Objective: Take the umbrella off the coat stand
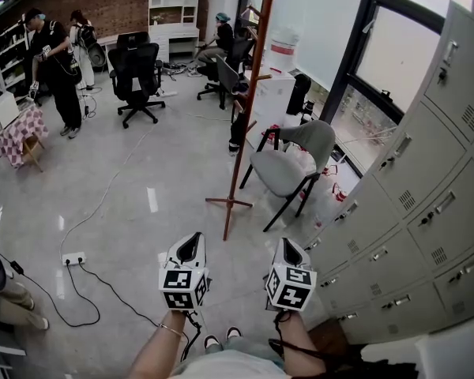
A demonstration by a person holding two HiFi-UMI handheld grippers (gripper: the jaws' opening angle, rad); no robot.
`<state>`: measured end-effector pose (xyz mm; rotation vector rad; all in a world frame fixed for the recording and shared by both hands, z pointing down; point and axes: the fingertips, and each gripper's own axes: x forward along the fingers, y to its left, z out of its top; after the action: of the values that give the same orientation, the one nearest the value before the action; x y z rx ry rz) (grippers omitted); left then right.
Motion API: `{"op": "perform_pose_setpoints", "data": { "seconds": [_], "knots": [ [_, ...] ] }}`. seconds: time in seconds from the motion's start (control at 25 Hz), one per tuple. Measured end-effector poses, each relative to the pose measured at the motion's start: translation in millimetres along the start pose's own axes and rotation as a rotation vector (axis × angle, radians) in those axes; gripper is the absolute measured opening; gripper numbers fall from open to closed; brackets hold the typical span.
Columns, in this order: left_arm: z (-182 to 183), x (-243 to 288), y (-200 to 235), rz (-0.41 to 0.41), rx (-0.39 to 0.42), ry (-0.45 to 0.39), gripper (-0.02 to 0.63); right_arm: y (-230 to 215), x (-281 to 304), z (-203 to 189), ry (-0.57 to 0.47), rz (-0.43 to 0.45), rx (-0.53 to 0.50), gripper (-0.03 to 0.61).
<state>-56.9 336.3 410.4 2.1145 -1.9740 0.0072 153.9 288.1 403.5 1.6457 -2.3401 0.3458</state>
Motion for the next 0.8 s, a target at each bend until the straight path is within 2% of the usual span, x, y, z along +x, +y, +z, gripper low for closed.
{"op": "perform_pose_setpoints", "data": {
  "seconds": [0.44, 0.8],
  "knots": [
    [1.9, 21.1, 19.0, 0.005, -0.013, 0.003, 0.005, 3.7, 25.5, -2.5, 0.029, 0.002, -0.001, 0.005],
    [19.1, 76.9, 35.0, 0.012, 0.010, -0.001, 0.005, -1.9, 86.0, 17.6, 0.025, 0.019, -0.002, 0.005]
  ]
}}
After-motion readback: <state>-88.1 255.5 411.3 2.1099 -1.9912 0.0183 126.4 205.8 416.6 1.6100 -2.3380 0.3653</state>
